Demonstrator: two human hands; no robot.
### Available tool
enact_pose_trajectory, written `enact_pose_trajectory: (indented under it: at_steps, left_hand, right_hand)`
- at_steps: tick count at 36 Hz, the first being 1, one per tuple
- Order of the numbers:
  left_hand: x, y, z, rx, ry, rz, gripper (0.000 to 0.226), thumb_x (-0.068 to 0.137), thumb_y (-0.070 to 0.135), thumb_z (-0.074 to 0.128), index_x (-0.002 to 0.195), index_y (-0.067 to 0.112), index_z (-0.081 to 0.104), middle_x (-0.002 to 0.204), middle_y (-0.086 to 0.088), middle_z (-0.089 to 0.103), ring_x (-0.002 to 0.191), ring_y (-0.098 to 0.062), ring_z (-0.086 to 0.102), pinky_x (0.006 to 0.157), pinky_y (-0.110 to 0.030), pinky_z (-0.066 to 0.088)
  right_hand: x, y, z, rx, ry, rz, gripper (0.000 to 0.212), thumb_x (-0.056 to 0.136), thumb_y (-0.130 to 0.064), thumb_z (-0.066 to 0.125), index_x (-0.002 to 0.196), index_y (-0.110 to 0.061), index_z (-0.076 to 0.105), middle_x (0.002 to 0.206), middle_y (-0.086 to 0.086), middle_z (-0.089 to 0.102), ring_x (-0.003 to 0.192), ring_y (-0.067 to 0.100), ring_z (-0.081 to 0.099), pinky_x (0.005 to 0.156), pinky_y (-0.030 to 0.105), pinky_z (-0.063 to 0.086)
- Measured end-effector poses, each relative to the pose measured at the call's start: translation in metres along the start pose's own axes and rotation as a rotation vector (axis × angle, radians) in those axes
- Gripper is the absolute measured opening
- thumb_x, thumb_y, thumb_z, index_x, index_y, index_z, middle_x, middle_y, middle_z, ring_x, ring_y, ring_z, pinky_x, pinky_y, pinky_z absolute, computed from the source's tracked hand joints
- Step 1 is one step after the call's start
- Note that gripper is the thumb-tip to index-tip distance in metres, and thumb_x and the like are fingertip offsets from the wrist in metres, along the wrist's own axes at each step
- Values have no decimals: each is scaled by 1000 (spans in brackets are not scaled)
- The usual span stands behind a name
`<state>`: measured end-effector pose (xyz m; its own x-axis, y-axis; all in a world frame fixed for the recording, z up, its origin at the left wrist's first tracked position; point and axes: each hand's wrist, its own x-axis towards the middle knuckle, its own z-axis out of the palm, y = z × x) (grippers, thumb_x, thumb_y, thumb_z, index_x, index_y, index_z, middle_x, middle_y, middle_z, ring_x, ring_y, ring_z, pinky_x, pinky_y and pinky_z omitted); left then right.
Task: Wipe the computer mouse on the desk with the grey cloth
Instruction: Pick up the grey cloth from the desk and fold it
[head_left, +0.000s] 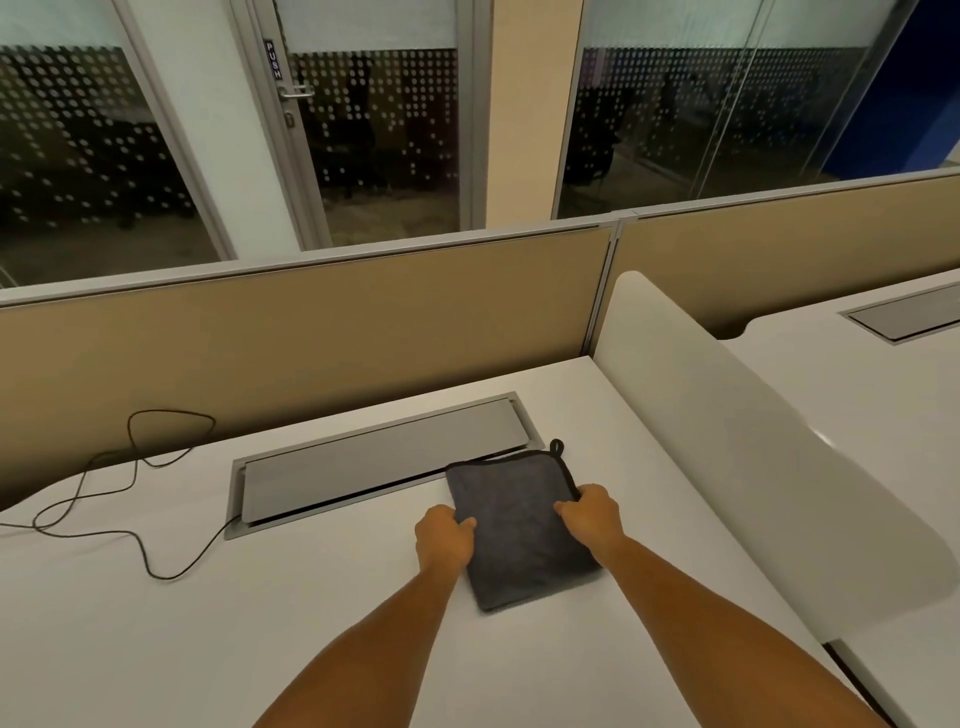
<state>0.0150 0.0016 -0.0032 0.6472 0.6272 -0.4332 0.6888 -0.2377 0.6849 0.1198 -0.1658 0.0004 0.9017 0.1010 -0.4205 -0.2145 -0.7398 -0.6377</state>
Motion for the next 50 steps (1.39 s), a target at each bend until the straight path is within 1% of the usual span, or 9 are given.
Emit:
enact_pose_trajectory:
  at_steps: [11, 18, 22, 26, 31, 36, 39, 41, 50]
  left_hand:
    - [-27, -4, -30, -191, 61, 21, 24, 96, 21, 59, 114, 5, 61, 115, -14, 67, 94, -25, 60, 92, -38, 51]
    - [-64, -5, -80, -287, 117, 125, 26, 97, 21, 58, 117, 6, 60, 115, -12, 66, 96, -24, 61, 93, -39, 51]
    - [-89, -17, -114, -346, 176, 201, 29, 95, 23, 60, 118, 8, 50, 110, -9, 62, 95, -23, 61, 88, -37, 52]
    - [-115, -34, -146, -393, 256, 309, 27, 96, 23, 60, 113, 20, 39, 99, -5, 61, 80, -14, 62, 75, -27, 50]
    - [-143, -59, -179, -379, 313, 417, 4, 99, 23, 53, 102, 23, 55, 99, 2, 64, 94, -19, 65, 68, -15, 47]
    - [-172, -84, -214, -371, 350, 477, 19, 99, 18, 53, 113, 30, 60, 116, 6, 62, 102, -14, 60, 82, -18, 48]
    - [-188, -102, -235, -302, 357, 510, 35, 93, 16, 63, 126, 29, 57, 122, 10, 58, 101, -8, 58, 77, -10, 48]
    - [-197, -116, -248, -256, 332, 511, 49, 88, 15, 70, 132, 26, 53, 124, 12, 56, 103, -8, 56, 72, -6, 48]
    - [-228, -170, -292, 41, 380, 514, 56, 86, 18, 73, 137, 13, 50, 134, -8, 58, 105, -9, 52, 94, -20, 43]
  right_hand:
    - [-35, -15, -17, 147, -58, -69, 41, 92, -24, 65, 128, -7, 56, 126, 14, 63, 112, 33, 60, 100, 45, 49]
    - [-82, -32, -27, 270, -68, -208, 43, 90, -26, 69, 116, -20, 35, 119, 12, 55, 101, 29, 59, 83, 37, 54]
    - [-114, -46, -28, 316, -75, -327, 34, 89, -24, 70, 107, -21, 42, 114, 8, 57, 97, 26, 61, 75, 30, 54]
    - [-150, -59, -22, 342, -99, -501, 19, 90, -21, 69, 100, -29, 55, 116, 1, 62, 105, 26, 62, 82, 28, 55]
    - [-196, -75, -16, 287, -151, -691, 21, 94, -21, 63, 103, -40, 60, 120, -4, 60, 111, 19, 58, 89, 29, 51]
    - [-234, -85, -6, 189, -223, -796, 42, 91, -14, 67, 124, -35, 54, 128, -8, 52, 115, 15, 52, 90, 27, 51]
    - [-253, -92, 6, 104, -223, -853, 57, 87, -16, 72, 137, -27, 47, 129, -8, 49, 118, 13, 49, 97, 31, 50]
    - [-265, -95, 14, 58, -204, -899, 61, 86, -20, 74, 139, -25, 45, 126, -9, 49, 115, 11, 49, 95, 26, 48]
    - [-310, -111, 50, -142, -90, -1011, 29, 87, -27, 72, 113, -19, 64, 111, 3, 64, 98, 19, 62, 89, 29, 54]
